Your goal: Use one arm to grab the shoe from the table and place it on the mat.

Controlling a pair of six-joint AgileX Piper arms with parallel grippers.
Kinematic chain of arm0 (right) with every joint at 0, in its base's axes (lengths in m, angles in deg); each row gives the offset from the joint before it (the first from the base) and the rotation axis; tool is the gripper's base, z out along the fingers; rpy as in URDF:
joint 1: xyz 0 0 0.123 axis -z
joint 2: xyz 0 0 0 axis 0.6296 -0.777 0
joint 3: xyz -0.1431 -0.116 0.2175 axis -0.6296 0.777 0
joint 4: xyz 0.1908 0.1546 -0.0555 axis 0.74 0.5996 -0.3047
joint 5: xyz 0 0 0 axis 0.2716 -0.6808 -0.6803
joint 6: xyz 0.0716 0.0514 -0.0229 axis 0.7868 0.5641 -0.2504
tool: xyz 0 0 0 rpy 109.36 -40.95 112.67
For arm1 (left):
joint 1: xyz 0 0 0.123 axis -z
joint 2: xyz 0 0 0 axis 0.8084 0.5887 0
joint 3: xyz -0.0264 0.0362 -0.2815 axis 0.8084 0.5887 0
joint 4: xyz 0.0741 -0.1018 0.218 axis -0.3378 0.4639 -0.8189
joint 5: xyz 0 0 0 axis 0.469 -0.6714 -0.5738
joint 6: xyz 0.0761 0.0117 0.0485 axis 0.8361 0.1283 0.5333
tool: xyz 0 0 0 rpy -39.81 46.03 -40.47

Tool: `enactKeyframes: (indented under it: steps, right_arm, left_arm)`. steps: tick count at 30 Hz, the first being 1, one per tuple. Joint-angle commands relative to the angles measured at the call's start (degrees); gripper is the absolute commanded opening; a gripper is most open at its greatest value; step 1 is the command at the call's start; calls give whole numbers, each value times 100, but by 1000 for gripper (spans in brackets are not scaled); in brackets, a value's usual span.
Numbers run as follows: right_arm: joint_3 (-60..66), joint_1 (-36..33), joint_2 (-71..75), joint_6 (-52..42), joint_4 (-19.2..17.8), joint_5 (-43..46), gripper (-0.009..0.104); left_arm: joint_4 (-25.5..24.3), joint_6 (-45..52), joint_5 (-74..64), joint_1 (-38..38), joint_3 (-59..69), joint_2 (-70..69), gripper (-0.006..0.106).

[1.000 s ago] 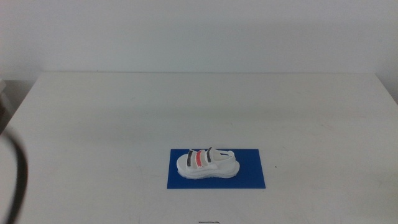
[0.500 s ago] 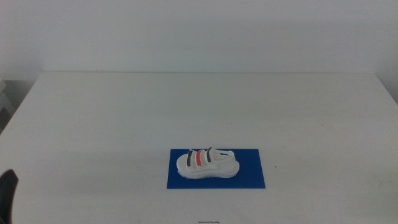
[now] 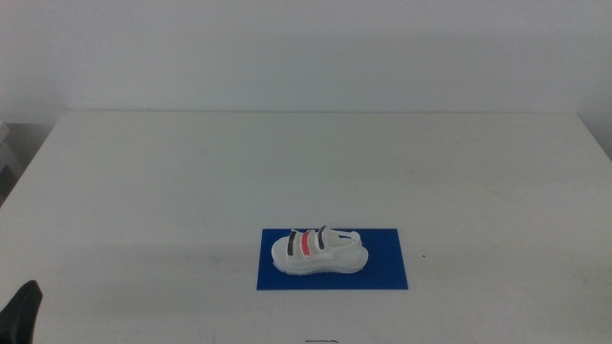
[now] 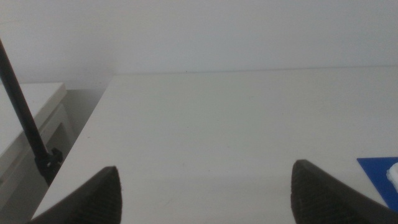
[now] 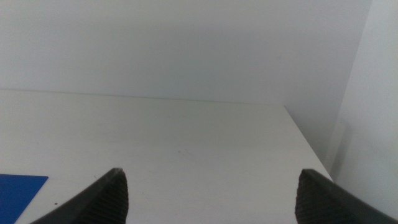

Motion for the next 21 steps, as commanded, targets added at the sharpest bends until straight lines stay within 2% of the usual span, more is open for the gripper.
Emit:
enactKeyframes:
  steps: [1, 21]
  right_arm:
    - [-106, -9, 111, -25, -51, 433, 94]
    - [-106, -9, 111, -25, -51, 433, 94]
  left_arm:
    - [46, -89, 465, 14, -165, -6, 94]
    - [281, -89, 727, 14, 172, -770, 94]
